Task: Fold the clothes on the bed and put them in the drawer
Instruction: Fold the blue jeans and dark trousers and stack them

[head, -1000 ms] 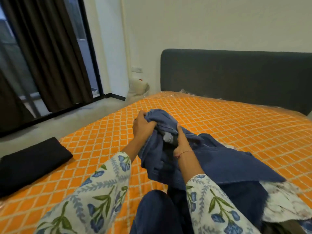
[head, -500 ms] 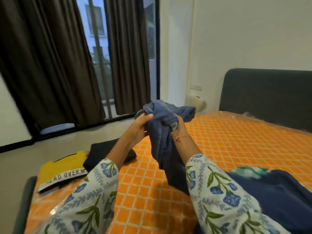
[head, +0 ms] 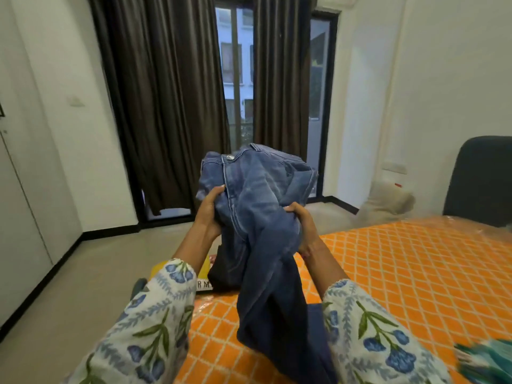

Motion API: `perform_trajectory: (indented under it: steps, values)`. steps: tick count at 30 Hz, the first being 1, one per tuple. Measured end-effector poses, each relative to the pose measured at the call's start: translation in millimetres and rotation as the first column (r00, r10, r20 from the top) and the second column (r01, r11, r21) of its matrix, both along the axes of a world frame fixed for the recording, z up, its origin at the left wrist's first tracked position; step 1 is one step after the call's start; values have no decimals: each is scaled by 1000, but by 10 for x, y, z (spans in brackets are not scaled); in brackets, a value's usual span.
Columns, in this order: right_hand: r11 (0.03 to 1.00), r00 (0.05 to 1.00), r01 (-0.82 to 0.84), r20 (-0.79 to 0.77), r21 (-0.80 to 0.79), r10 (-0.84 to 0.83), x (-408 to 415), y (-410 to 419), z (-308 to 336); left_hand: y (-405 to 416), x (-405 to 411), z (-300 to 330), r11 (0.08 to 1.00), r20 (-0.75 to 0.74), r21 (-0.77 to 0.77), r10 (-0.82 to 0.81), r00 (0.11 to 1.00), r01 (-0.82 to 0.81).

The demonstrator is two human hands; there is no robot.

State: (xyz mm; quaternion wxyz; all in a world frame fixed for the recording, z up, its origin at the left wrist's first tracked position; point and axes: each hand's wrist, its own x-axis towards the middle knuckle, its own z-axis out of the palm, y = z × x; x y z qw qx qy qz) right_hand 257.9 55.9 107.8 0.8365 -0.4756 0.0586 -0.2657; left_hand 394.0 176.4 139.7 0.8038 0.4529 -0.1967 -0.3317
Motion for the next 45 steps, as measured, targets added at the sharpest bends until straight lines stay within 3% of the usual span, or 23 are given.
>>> perform_trajectory:
  steps: [2, 4, 9, 14, 17, 21, 24, 28, 31, 33, 35, 38, 42, 44, 45]
  values:
    - [994, 993, -24, 121, 104, 11, -55, -109, -5, 104, 72, 22, 999, 48, -31, 38, 998, -37]
    - [991, 989, 11, 148, 134, -31, -68, -264, 32, 134, 100, -17, 999, 104, -33, 17, 994, -13]
    - [983, 985, 172, -9, 72, -171, -77, -537, 131, 189, -14, -255, 996, 142, 49, -82, 987, 76]
    - [976, 957, 217, -192, -10, -215, -338, -778, 94, 212, 6, -473, 988, 187, 156, -36, 982, 6]
    - [968, 949, 236, -193, -92, -249, -426, -818, 182, 213, -6, -507, 979, 292, 203, -49, 955, -12]
    - [936, 963, 219, -92, -276, -252, -462, -732, 476, 118, -26, -404, 878, 522, 461, -150, 840, -130]
    - [921, 984, 101, -96, -376, -147, -477, -612, 642, 26, -175, -112, 876, 781, 358, -90, 618, -325]
    - [898, 990, -60, -142, -437, -2, -452, -438, 709, -193, -434, 362, 907, 876, 398, -332, 349, -135]
    - [896, 990, -130, -98, -426, 97, -500, -433, 739, -348, -521, 497, 860, 792, 500, -500, 350, 98]
    - [898, 992, -111, -96, -426, 77, -567, -526, 772, -421, -491, 452, 831, 743, 539, -545, 389, 134]
    - [856, 988, -60, -151, -514, -21, -632, -611, 815, -494, -459, 364, 855, 793, 518, -489, 362, 20]
    - [726, 963, -42, -221, -687, -154, -692, -701, 903, -610, -517, 285, 874, 925, 381, -357, 135, -300]
    - [551, 931, -86, -264, -830, -252, -650, -642, 992, -658, -671, 293, 822, 980, 120, -188, -67, -556]
    - [518, 927, 29, -170, -855, -333, -604, -582, 1010, -644, -661, 335, 756, 982, 77, -172, -84, -650]
    - [520, 930, 81, -123, -851, -347, -590, -556, 1021, -622, -623, 379, 753, 982, 138, -191, -13, -643]
